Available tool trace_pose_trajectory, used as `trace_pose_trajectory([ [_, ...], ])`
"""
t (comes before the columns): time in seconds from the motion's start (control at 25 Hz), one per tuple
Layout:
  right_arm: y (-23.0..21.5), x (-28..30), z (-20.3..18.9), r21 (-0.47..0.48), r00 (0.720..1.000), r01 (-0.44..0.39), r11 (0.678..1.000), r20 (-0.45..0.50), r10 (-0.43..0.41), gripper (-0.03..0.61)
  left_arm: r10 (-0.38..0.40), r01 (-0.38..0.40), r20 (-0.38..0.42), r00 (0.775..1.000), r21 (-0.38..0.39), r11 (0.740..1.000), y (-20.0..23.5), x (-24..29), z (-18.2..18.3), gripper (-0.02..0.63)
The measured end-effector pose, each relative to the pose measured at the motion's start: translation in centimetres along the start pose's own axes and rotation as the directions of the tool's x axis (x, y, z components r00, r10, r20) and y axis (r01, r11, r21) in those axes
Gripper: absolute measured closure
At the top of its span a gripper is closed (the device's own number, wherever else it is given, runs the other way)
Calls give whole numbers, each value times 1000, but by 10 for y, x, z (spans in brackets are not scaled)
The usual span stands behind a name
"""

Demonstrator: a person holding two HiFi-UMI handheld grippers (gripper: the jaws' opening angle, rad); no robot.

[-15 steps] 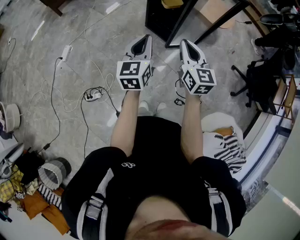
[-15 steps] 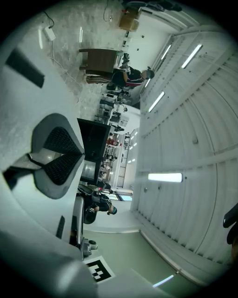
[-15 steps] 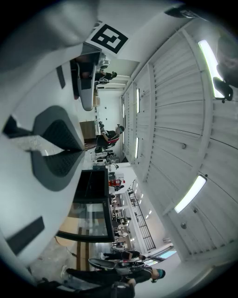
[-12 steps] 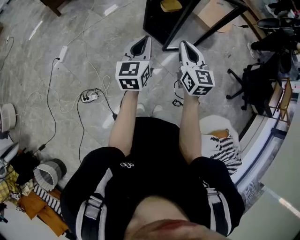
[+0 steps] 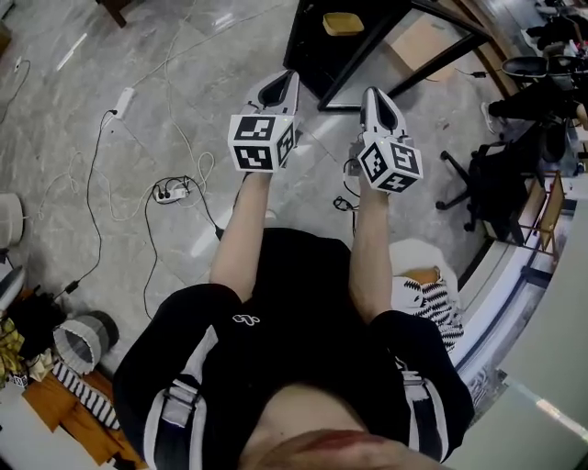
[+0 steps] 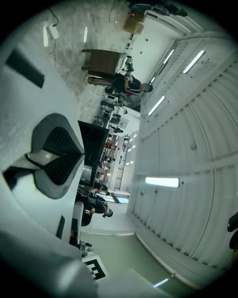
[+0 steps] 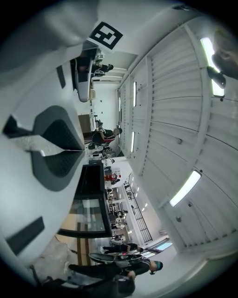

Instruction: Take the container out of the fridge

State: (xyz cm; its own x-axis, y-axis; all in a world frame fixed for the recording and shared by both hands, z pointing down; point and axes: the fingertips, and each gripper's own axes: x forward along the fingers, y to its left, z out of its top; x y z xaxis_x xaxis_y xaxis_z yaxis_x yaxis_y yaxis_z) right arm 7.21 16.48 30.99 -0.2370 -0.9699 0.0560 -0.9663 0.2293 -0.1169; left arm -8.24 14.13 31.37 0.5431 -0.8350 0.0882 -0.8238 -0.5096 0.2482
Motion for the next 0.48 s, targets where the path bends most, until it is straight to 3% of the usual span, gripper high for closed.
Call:
trace_pose_trajectory([
  [0.32,-28,19,-7,10,1000,20,1000,-9,-19,566,-16,16,-34,999,5,1000,-1,36,-7,604],
  [0.48,-57,60,-10,41,999,36,999,-12,-36,566,-8,8,-57,998,11,1000,12,74,-10,604],
])
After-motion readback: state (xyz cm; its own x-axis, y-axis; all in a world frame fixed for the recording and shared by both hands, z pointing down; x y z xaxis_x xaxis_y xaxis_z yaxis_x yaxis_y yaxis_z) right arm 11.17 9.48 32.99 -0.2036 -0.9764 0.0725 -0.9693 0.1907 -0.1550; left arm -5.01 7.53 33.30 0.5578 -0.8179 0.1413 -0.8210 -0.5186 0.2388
